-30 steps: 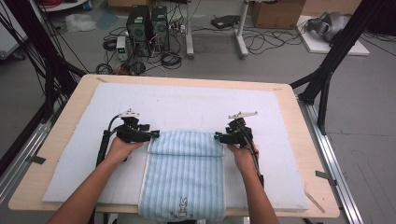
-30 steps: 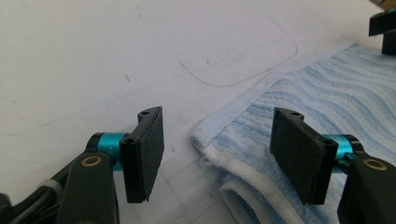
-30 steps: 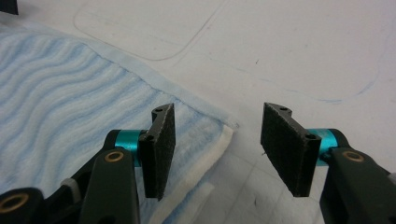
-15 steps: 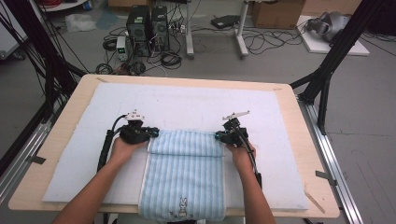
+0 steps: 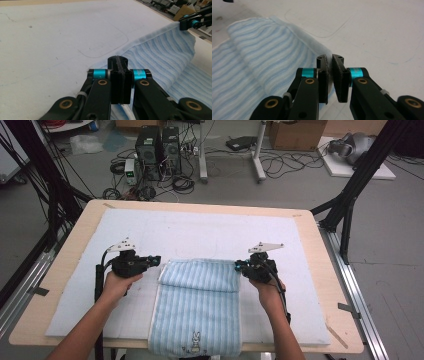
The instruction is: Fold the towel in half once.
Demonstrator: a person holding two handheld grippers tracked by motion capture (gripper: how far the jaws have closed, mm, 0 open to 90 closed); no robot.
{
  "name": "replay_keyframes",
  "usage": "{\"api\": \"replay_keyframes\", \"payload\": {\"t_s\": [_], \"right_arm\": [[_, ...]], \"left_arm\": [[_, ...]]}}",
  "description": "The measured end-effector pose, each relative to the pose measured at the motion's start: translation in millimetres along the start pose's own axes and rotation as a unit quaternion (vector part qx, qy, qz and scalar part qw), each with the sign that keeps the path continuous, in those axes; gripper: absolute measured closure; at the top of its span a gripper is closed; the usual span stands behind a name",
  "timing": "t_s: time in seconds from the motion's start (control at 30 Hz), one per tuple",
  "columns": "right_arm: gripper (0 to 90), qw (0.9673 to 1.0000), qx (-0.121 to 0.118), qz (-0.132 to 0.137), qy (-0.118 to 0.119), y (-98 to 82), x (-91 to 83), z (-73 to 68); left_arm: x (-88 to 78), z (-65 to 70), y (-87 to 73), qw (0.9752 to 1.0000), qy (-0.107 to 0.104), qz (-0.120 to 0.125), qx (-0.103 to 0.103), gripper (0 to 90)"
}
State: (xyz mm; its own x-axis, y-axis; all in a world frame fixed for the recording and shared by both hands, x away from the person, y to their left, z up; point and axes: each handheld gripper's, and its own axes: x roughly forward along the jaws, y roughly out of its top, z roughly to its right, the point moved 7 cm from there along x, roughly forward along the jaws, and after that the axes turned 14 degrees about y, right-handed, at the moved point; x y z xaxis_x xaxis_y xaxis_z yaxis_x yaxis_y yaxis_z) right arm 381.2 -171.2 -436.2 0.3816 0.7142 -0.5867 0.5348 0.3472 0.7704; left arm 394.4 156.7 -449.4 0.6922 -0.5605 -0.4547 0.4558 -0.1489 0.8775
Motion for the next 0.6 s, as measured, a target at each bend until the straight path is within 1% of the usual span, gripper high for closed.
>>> {"api": "replay_keyframes", "payload": {"t_s": [0.03, 0.07, 0.1, 0.17, 0.23, 0.27, 0.33, 0.4, 0.47, 0.5, 0.6], "right_arm": [[83.4, 1.0, -0.003, -0.004, -0.002, -1.0, 0.1, -0.5], [83.4, 0.9999, -0.005, -0.012, -0.006, -2.7, 1.2, -0.1], [83.3, 0.9999, -0.002, -0.014, -0.006, -3.5, 2.8, 0.7], [83.3, 0.9999, -0.002, -0.013, -0.005, -3.4, 5.7, 1.1], [83.3, 0.9999, -0.005, -0.012, -0.003, -2.1, 7.3, 0.4], [83.3, 0.9999, -0.005, -0.012, -0.002, -1.8, 7.9, -0.1], [83.3, 0.9999, -0.005, -0.015, -0.001, -1.7, 8.5, 0.1], [83.3, 0.9999, -0.003, -0.014, 0.0, -1.8, 8.8, 0.4], [83.3, 0.9999, -0.004, -0.015, 0.0, -2.0, 9.2, 0.6], [83.3, 0.9999, -0.004, -0.016, 0.001, -2.0, 9.3, 0.6], [83.3, 0.9999, -0.005, -0.016, 0.002, -2.1, 9.5, 0.1]], "left_arm": [[1.4, -0.6, -1.6, 1.0, 0.003, -0.003, -0.001, 89.2], [3.8, -1.5, -2.6, 1.0, 0.007, -0.005, -0.004, 87.5], [6.5, -2.2, -3.2, 0.9999, 0.011, -0.007, -0.007, 84.5], [13.1, -4.0, -3.4, 0.9996, 0.023, -0.008, -0.01, 76.4], [22.1, -6.6, -3.1, 0.9989, 0.039, -0.02, -0.016, 63.8], [26.7, -7.7, -2.1, 0.9986, 0.044, -0.023, -0.018, 60.4], [37.1, -9.3, -0.5, 0.9978, 0.054, -0.026, -0.028, 57.2], [48.0, -9.0, -3.2, 0.997, 0.056, -0.048, -0.024, 55.8], [55.6, -7.6, -5.4, 0.9963, 0.061, -0.059, -0.013, 55.8], [59.0, -5.8, -6.3, 0.9961, 0.061, -0.062, -0.012, 55.8], [67.6, -1.9, -9.4, 0.9947, 0.069, -0.076, 0.009, 56.9]]}}
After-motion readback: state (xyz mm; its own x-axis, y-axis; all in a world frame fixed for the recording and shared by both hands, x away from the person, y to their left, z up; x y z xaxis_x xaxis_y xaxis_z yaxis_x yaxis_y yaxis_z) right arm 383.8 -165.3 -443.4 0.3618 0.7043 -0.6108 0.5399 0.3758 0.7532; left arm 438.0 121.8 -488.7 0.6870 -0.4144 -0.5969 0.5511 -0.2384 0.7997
